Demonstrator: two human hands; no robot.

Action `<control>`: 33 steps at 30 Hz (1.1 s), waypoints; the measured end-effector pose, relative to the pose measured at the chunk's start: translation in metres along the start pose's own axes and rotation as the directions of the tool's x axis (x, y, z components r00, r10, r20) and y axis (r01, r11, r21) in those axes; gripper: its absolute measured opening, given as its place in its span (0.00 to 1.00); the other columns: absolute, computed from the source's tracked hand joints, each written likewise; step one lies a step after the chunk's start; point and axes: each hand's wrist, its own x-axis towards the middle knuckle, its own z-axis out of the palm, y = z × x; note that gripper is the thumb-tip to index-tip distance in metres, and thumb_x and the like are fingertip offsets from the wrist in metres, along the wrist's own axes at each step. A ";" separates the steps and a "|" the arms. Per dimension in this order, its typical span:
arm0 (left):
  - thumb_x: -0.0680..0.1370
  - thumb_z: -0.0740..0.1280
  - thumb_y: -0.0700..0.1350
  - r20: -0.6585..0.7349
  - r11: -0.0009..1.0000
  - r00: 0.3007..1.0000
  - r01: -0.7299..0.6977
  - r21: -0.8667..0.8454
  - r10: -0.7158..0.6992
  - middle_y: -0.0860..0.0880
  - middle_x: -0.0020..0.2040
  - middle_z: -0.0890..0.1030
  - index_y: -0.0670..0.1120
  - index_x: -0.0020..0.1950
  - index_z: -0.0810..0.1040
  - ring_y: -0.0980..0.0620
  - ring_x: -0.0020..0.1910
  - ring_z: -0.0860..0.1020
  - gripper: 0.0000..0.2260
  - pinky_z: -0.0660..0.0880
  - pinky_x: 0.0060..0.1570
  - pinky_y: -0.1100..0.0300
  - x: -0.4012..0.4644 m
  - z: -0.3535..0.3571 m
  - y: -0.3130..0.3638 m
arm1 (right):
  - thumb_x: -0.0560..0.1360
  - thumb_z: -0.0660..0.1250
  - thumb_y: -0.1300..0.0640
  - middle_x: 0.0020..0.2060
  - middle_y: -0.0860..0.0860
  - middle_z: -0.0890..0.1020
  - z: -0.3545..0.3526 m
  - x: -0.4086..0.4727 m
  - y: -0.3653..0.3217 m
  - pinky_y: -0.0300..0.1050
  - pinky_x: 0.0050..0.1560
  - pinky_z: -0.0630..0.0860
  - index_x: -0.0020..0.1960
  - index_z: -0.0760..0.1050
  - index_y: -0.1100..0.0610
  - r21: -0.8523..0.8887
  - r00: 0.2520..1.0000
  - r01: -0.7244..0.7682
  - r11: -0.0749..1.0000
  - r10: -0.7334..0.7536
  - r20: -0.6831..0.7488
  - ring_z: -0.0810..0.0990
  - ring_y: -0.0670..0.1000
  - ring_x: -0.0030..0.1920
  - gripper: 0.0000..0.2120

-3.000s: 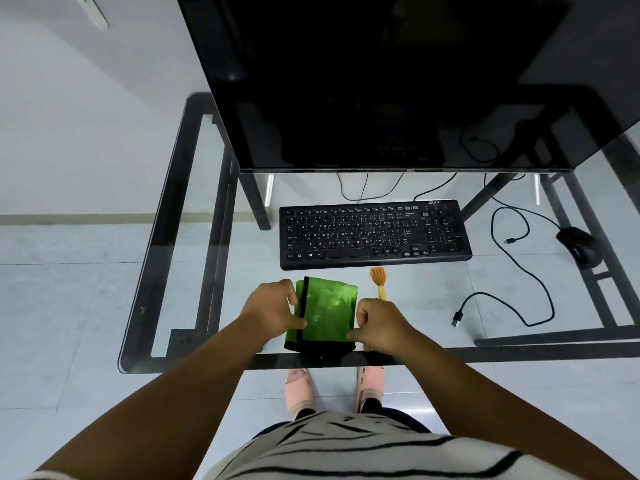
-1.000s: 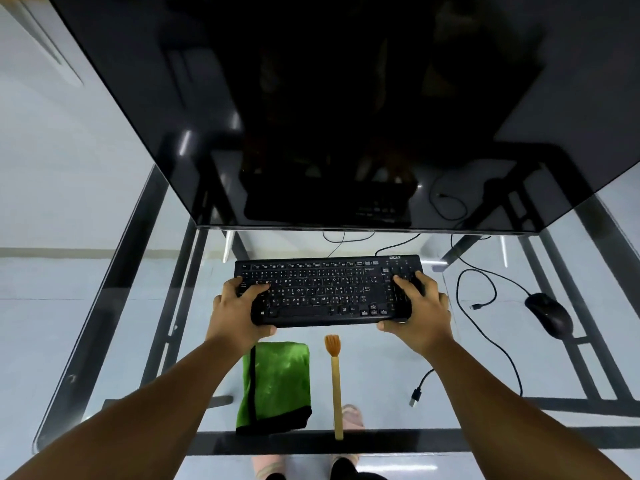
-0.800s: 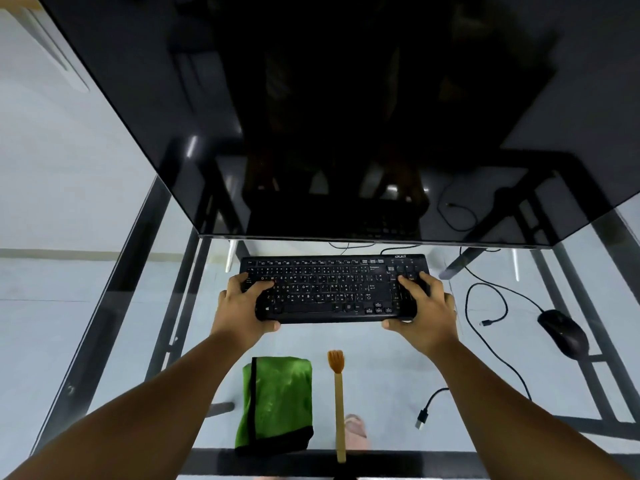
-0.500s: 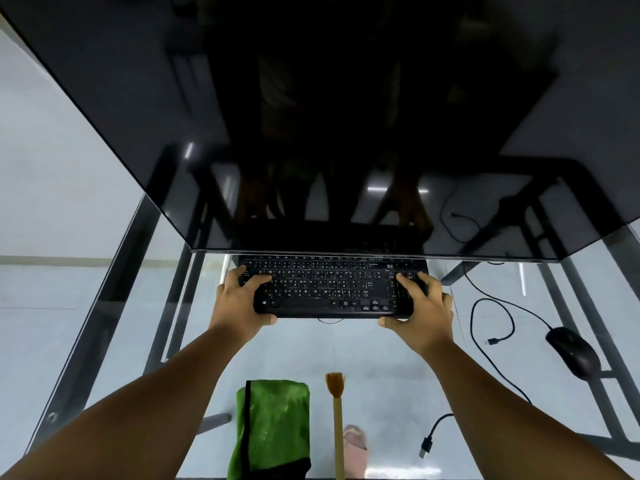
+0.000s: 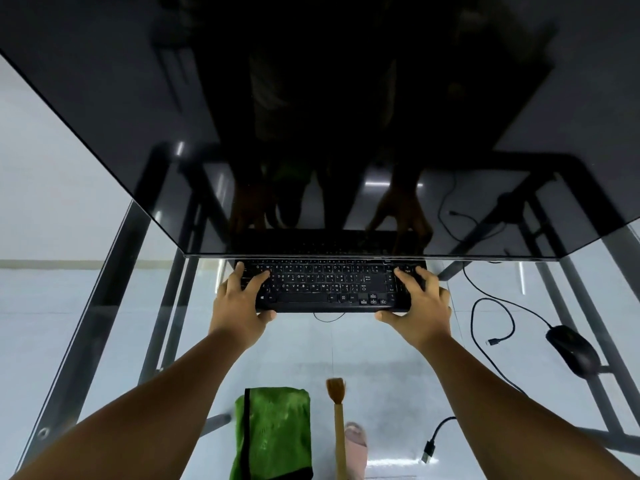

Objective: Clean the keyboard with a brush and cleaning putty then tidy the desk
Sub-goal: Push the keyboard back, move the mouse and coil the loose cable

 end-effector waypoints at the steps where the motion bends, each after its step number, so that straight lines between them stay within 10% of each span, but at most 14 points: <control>1: 0.73 0.71 0.53 -0.005 1.000 1.000 -0.002 0.030 0.002 0.44 0.79 0.52 0.59 0.76 0.60 0.40 0.75 0.55 0.34 0.63 0.70 0.44 -0.003 0.003 0.001 | 0.60 0.77 0.38 0.74 0.46 0.58 0.000 -0.001 -0.001 0.60 0.66 0.67 0.72 0.64 0.38 -0.005 1.000 -0.003 1.000 0.003 0.008 0.60 0.57 0.69 0.44; 16: 0.81 0.55 0.57 0.051 0.973 0.981 -0.194 0.123 0.189 0.51 0.80 0.45 0.49 0.80 0.49 0.51 0.78 0.43 0.31 0.44 0.76 0.51 -0.045 0.046 0.075 | 0.75 0.67 0.44 0.75 0.46 0.61 -0.025 -0.022 0.031 0.55 0.70 0.61 0.75 0.62 0.47 0.074 0.997 0.005 0.997 0.000 -0.073 0.58 0.50 0.75 0.31; 29: 0.73 0.38 0.64 0.153 0.930 0.928 -0.356 0.094 0.340 0.53 0.80 0.45 0.51 0.79 0.52 0.53 0.78 0.44 0.36 0.43 0.75 0.54 -0.086 0.099 0.171 | 0.70 0.66 0.65 0.45 0.46 0.77 -0.070 -0.041 0.128 0.50 0.49 0.78 0.53 0.79 0.51 0.202 0.988 -0.034 0.979 0.063 -0.140 0.78 0.52 0.45 0.15; 33: 0.77 0.44 0.64 0.170 0.933 0.932 -0.341 0.118 0.320 0.52 0.80 0.45 0.51 0.79 0.50 0.52 0.79 0.46 0.33 0.43 0.74 0.54 -0.097 0.109 0.184 | 0.70 0.67 0.64 0.47 0.52 0.79 -0.081 -0.043 0.157 0.54 0.50 0.76 0.56 0.78 0.55 0.129 0.956 -0.038 0.991 0.074 -0.283 0.77 0.57 0.51 0.15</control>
